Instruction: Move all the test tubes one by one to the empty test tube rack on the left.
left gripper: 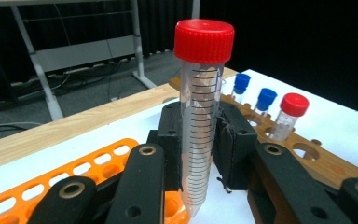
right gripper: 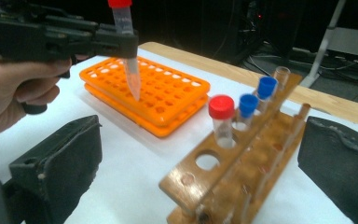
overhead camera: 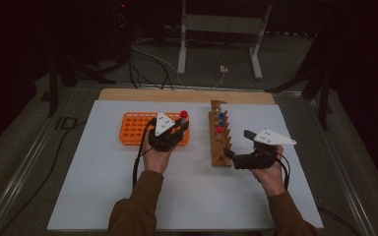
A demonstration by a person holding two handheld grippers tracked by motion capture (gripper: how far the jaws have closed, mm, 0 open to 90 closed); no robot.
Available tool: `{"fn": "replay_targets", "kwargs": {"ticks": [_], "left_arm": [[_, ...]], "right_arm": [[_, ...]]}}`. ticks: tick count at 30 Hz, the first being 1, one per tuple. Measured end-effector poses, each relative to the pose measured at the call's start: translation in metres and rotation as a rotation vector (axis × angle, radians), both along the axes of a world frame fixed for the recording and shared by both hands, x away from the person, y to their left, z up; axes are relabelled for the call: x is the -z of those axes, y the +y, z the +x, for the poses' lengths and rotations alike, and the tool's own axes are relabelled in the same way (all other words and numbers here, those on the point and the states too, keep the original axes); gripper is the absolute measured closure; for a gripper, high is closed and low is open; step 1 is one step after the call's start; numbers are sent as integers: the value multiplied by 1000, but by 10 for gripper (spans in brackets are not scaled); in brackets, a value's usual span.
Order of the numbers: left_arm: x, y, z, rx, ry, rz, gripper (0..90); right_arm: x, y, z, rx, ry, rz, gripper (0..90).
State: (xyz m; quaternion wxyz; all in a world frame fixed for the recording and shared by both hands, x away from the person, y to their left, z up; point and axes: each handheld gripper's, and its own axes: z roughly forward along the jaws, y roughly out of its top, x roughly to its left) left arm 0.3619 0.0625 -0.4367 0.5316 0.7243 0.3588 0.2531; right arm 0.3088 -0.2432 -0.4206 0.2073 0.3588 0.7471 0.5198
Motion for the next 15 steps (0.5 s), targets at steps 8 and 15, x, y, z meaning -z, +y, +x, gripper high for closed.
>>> {"fn": "replay_targets", "kwargs": {"ticks": [8, 15], "left_arm": [[8, -2, 9, -25, 13, 3, 741], [16, -7, 17, -45, 29, 10, 741]], "right_arm": [[6, -13, -7, 18, 1, 2, 0], [6, -16, -8, 23, 1, 21, 1]]}}
